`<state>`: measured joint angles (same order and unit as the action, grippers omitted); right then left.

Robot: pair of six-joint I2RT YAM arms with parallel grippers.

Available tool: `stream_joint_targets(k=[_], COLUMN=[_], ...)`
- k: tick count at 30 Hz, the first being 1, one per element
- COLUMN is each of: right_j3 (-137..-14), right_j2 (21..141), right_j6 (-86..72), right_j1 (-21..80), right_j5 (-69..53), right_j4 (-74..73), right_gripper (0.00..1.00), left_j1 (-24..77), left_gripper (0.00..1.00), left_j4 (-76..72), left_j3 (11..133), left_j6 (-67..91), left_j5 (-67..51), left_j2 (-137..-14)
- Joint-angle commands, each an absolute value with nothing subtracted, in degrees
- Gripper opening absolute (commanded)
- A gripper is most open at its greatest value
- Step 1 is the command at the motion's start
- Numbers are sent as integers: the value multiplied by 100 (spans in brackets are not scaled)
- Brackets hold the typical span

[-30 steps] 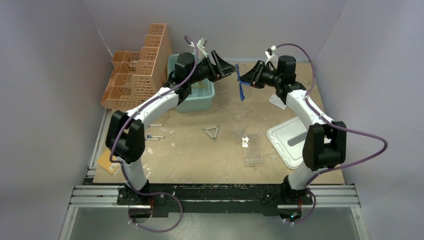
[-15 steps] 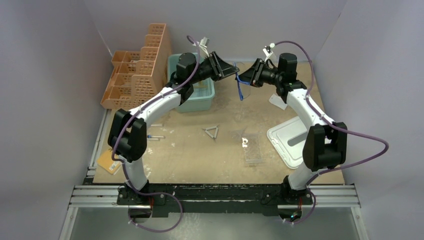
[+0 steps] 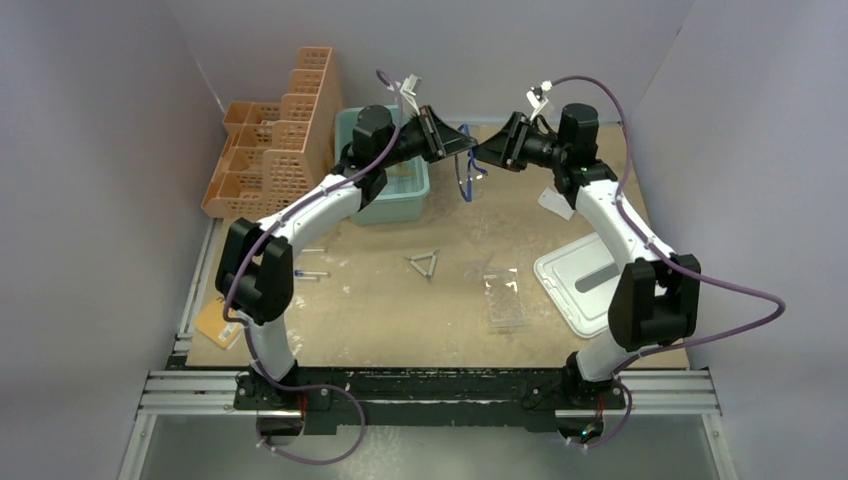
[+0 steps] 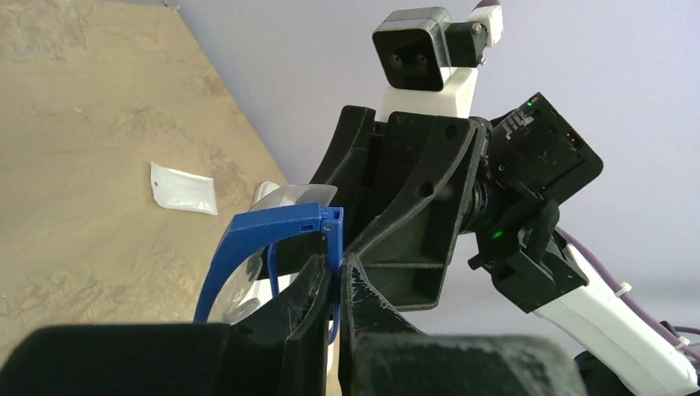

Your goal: Organize the chemistry lab equipment

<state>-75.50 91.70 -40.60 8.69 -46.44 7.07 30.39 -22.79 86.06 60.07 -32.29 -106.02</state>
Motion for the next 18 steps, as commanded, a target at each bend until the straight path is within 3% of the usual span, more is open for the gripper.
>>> stream_joint_targets(k=[1, 7, 18], right_j3=[-7613, -7535, -7485], right_j2=[8734, 8599, 8195], right_j6=[-3950, -3901, -3313], right_j1=[898, 897, 884], right_j5=[-4620, -4626, -3810], right_j4=[1120, 1166, 800], right_gripper=[49, 54, 63], left_j1=[3018, 2935, 2731], left_gripper=[0, 0, 0], left_j4=[-2278, -1672, 658], left_j3=[8876, 8881, 9352], left_j6=[5212, 4411, 2507], left_j5=[-3574, -3567, -2436], left_j2=[-10061, -9720, -9496])
